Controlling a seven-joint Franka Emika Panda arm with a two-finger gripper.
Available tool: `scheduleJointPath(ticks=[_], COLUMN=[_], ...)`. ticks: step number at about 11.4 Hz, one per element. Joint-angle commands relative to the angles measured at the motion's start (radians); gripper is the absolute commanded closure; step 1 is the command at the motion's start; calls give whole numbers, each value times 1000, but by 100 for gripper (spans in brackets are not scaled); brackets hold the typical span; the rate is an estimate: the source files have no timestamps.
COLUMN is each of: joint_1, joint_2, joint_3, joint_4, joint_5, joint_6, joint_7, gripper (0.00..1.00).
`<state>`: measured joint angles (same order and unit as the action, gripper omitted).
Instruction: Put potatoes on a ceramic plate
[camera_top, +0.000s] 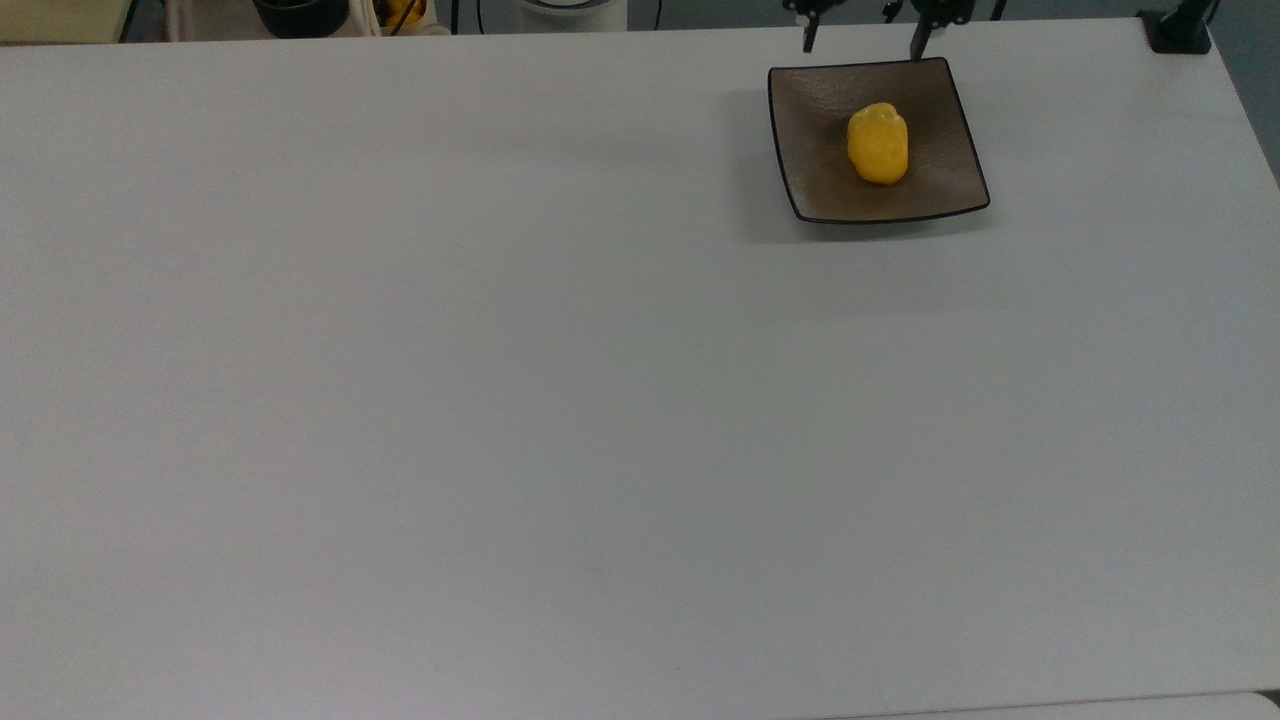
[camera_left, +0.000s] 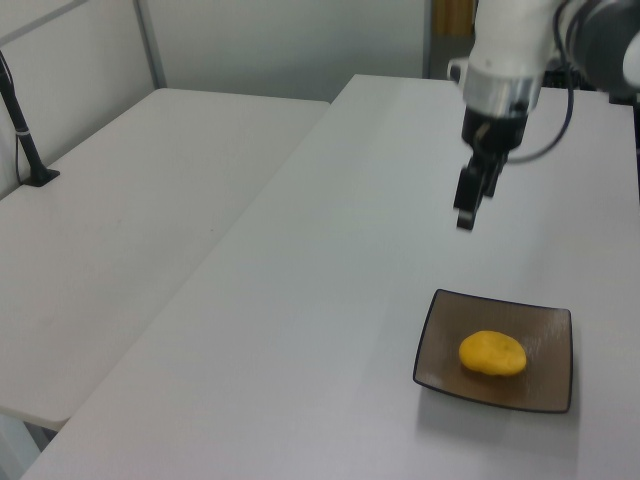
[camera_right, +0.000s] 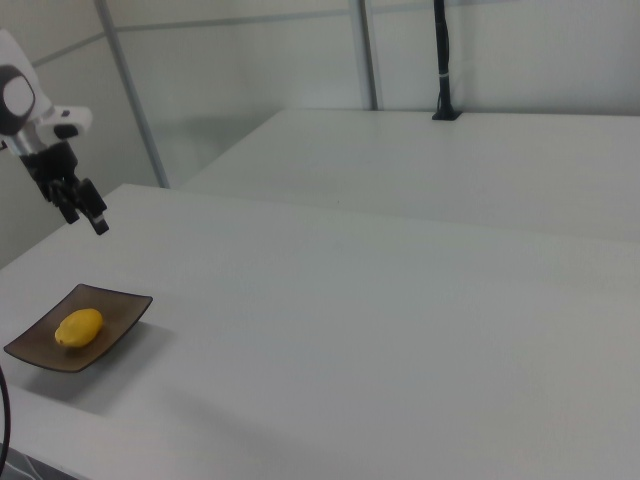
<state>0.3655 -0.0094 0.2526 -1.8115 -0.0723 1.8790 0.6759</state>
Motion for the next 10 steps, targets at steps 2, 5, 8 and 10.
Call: scheduleJointPath(ticks=[2, 5, 8, 10], joint_1=[-40, -40, -68, -103], joint_2=[-56, -76, -87, -86], joint_3=[-96, -229, -312, -314], joint_4=[145, 152, 147, 120], joint_5=[0, 9, 84, 88], joint_6=[-277, -288, -275, -223], joint_7=[16, -48, -317, -502], gripper=[0, 0, 0, 0])
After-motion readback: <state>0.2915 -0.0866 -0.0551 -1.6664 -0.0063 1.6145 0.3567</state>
